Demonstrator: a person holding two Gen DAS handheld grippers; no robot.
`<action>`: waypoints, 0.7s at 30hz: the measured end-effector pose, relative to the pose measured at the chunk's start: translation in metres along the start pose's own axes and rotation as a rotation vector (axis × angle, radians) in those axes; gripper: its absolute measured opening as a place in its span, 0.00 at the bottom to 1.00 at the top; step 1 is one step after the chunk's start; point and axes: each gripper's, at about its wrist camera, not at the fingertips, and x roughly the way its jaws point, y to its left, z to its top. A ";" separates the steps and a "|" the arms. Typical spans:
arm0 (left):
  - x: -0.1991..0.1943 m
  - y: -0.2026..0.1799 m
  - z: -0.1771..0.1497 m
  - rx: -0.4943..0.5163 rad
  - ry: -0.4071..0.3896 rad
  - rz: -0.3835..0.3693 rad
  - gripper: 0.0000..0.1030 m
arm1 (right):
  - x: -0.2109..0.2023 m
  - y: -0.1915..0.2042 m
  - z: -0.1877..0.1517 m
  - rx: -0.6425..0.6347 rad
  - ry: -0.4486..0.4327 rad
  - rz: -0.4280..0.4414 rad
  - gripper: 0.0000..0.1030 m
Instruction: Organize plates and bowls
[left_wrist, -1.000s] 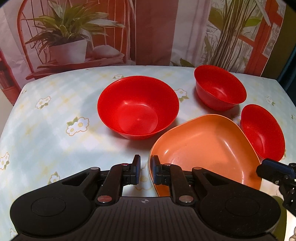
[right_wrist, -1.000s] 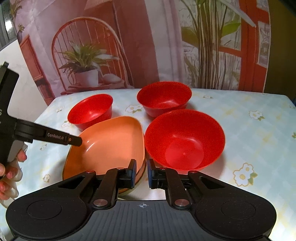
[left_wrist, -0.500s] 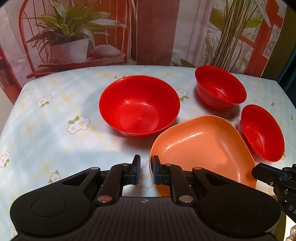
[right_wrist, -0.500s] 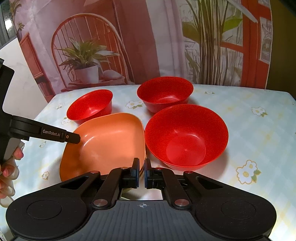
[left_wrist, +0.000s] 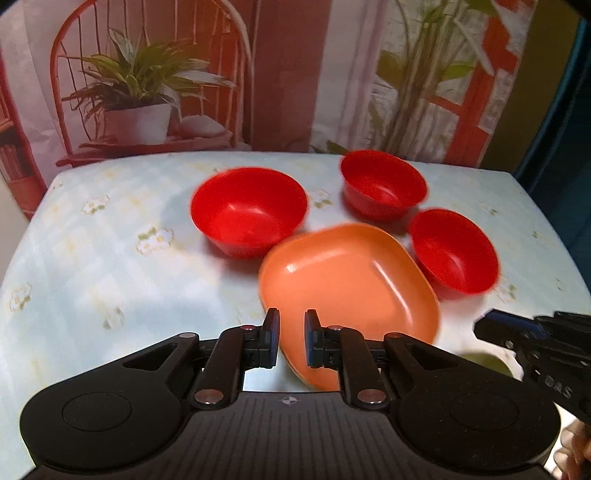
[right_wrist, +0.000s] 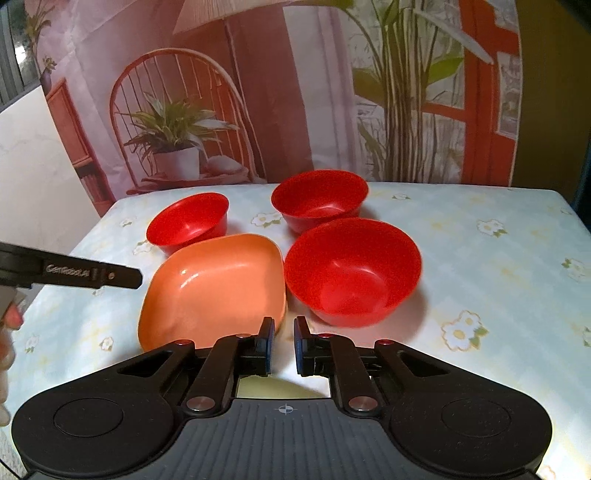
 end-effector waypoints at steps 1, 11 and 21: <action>-0.003 -0.003 -0.006 0.003 0.002 -0.006 0.15 | -0.003 0.000 -0.003 -0.003 0.002 -0.009 0.12; -0.006 -0.028 -0.053 0.011 0.058 -0.058 0.15 | -0.028 -0.011 -0.041 0.001 0.029 -0.071 0.15; -0.005 -0.044 -0.067 0.046 0.078 -0.089 0.27 | -0.041 -0.026 -0.063 0.050 0.054 -0.102 0.15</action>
